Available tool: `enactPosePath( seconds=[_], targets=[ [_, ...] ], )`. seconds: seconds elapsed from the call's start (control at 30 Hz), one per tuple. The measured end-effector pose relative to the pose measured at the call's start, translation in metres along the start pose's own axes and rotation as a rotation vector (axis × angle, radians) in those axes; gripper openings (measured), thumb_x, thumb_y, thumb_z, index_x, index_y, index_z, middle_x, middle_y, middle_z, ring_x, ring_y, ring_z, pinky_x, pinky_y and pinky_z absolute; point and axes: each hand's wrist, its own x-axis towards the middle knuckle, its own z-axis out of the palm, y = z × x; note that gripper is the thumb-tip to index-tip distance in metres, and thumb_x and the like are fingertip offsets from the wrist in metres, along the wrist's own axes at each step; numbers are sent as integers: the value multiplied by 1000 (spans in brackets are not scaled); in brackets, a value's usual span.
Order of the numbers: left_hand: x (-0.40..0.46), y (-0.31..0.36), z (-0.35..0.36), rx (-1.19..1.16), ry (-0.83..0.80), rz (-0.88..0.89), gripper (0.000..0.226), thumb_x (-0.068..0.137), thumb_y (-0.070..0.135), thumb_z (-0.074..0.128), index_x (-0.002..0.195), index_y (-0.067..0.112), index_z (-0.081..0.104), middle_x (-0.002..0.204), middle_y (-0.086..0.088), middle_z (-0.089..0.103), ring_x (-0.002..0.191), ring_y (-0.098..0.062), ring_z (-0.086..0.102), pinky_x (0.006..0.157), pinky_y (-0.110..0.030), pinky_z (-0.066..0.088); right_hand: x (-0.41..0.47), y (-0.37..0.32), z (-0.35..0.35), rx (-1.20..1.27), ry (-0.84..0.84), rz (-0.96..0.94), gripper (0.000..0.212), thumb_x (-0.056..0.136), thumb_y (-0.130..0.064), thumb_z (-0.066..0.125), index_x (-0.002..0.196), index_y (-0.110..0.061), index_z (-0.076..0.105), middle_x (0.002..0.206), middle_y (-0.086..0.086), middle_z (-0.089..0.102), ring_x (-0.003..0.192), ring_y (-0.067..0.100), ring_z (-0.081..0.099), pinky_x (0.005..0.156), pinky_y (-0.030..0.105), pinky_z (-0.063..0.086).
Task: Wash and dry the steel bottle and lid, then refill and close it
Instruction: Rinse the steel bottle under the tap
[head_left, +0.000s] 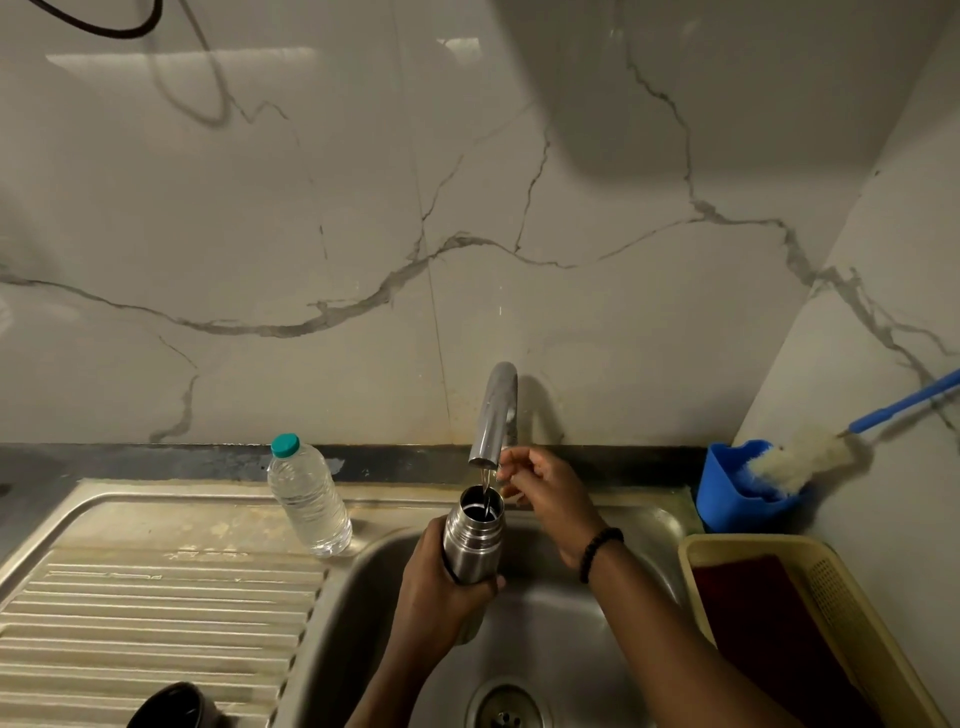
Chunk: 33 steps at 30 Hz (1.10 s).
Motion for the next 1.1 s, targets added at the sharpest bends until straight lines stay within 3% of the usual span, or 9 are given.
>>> enactPosePath(
  seconds=[0.1, 0.2, 0.37, 0.43, 0.6, 0.7, 0.83, 0.9, 1.1],
  targets=[
    [-2, 1, 1, -32, 7, 6, 63, 58, 24, 90, 112, 28, 59, 100, 8, 71, 92, -3, 65, 73, -13, 48, -30, 10, -8, 232, -306, 29, 39, 90, -15, 64, 126, -27, 56, 122, -7, 65, 116, 8, 59, 98, 26, 47],
    [-6, 5, 2, -92, -26, 30, 61, 62, 35, 84, 118, 25, 59, 107, 7, 71, 97, -5, 67, 77, -18, 52, -45, 22, 5, -30, -451, -5, 78, 75, -17, 83, 136, -33, 39, 130, -10, 58, 119, 0, 55, 100, 23, 46],
    [-8, -11, -5, -81, -182, 8, 81, 64, 24, 93, 132, 23, 49, 121, 13, 66, 114, -8, 63, 91, -21, 51, -50, 31, 30, -214, -186, -91, 69, 60, -37, 87, 117, -42, 50, 114, -15, 65, 107, 4, 62, 94, 36, 53],
    [-11, -30, -13, 34, -263, -13, 103, 59, 46, 94, 141, 22, 37, 133, 16, 54, 126, -7, 52, 102, -28, 48, -56, 35, 35, -280, -101, -119, 68, 58, -45, 83, 116, -45, 47, 112, -19, 62, 105, 0, 60, 92, 33, 53],
    [-13, -62, -32, 208, -260, -46, 93, 60, 53, 86, 134, 15, 43, 128, 10, 49, 119, -9, 53, 99, -27, 48, -63, 57, 38, -134, 261, -69, 61, 65, -18, 87, 110, -41, 52, 98, -17, 70, 91, -2, 66, 80, 23, 54],
    [-12, -62, -34, 261, -347, -86, 98, 55, 52, 76, 139, 17, 39, 132, 7, 47, 123, -10, 49, 103, -26, 45, -67, 73, 50, -180, 110, 9, 61, 60, -26, 87, 110, -41, 55, 99, -14, 70, 92, 0, 66, 83, 28, 56],
    [-10, -58, -37, 226, -497, -162, 81, 56, 47, 75, 126, 30, 37, 127, 5, 48, 119, -13, 50, 95, -10, 40, -60, 90, 41, -99, 286, 89, 54, 64, -9, 87, 109, -26, 63, 96, -2, 74, 82, 8, 70, 76, 28, 56],
    [-12, -60, -38, 204, -539, -190, 84, 59, 41, 83, 127, 35, 34, 130, 6, 48, 124, -8, 48, 95, -7, 39, -58, 88, 42, -159, 198, 115, 53, 61, -15, 88, 102, -33, 60, 91, -9, 72, 81, 2, 68, 78, 27, 56],
    [-13, -41, -22, -25, -518, -296, 66, 67, 54, 75, 125, 30, 54, 121, -1, 65, 116, -15, 62, 96, -24, 51, -52, 86, 37, -89, 138, 261, 56, 62, -34, 86, 105, -31, 50, 98, -9, 69, 88, 10, 68, 84, 35, 56]
  ],
)
